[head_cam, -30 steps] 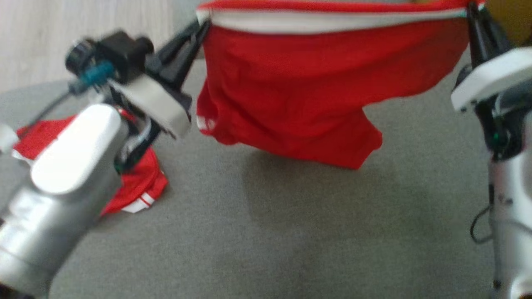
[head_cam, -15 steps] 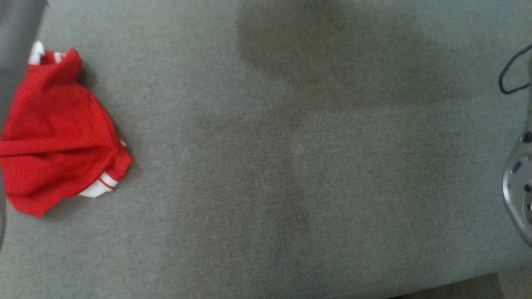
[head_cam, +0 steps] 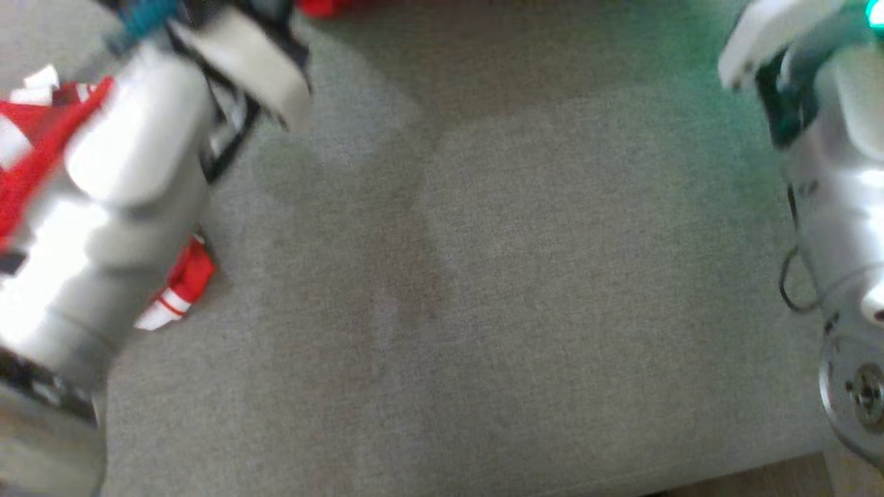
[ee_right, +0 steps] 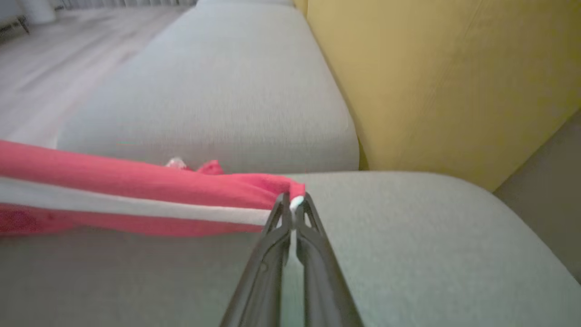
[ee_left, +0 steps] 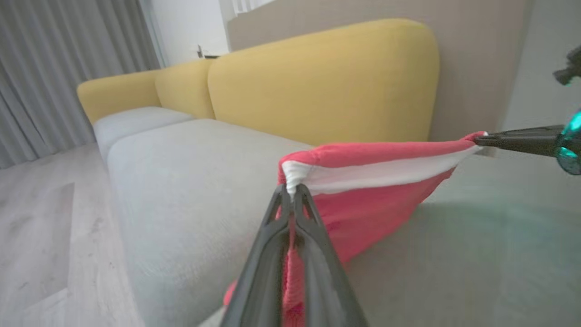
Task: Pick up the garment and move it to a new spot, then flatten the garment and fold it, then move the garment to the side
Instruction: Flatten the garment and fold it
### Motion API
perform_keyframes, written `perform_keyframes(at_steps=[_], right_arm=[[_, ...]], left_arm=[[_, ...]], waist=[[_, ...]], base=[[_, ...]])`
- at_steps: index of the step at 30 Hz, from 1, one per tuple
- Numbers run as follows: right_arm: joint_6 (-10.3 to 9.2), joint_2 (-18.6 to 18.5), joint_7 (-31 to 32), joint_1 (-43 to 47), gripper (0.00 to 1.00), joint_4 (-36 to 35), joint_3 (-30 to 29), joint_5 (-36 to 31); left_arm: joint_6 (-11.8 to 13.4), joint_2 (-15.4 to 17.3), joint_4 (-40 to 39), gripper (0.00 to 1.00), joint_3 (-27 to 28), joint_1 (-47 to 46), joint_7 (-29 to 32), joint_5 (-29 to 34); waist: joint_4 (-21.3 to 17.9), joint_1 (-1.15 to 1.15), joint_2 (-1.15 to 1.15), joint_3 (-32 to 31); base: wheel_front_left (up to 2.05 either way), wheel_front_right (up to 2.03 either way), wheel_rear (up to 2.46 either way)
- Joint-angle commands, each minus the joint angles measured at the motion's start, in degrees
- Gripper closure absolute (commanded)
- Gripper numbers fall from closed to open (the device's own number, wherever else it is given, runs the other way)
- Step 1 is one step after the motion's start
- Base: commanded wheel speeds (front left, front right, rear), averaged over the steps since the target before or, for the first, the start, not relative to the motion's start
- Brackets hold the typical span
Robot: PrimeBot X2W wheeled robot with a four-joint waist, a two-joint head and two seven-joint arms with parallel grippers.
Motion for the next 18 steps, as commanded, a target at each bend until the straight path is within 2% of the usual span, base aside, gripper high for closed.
perform_keyframes(at_steps=[1, 9, 18], right_arm=[[-0.04, -1.1, 0.7, 0.5, 1.0, -0.2, 2.0, 0.5], [-0.04, -4.7, 4.9, 9.0, 1.0, 4.6, 10.8, 6.9], [-0.04, -10.3, 10.2, 19.7, 1.0, 1.5, 19.3, 17.7]], left_arm=[[0.1, 2.4, -2.7, 1.0, 0.9, -0.4, -0.4, -0.8], [0.1, 3.9, -8.6, 1.0, -1.4, 16.3, -0.4, -1.0], [3.2, 1.8, -13.5, 1.0, -1.3, 29.7, -0.4, 1.2]], waist=[[0.6, -0.01, 0.0, -1.8], [1.0, -0.01, 0.0, -8.7], [1.5, -0.01, 0.0, -16.2]], base=[[0.0, 0.0, 0.0], [0.0, 0.0, 0.0], [0.0, 0.0, 0.0]])
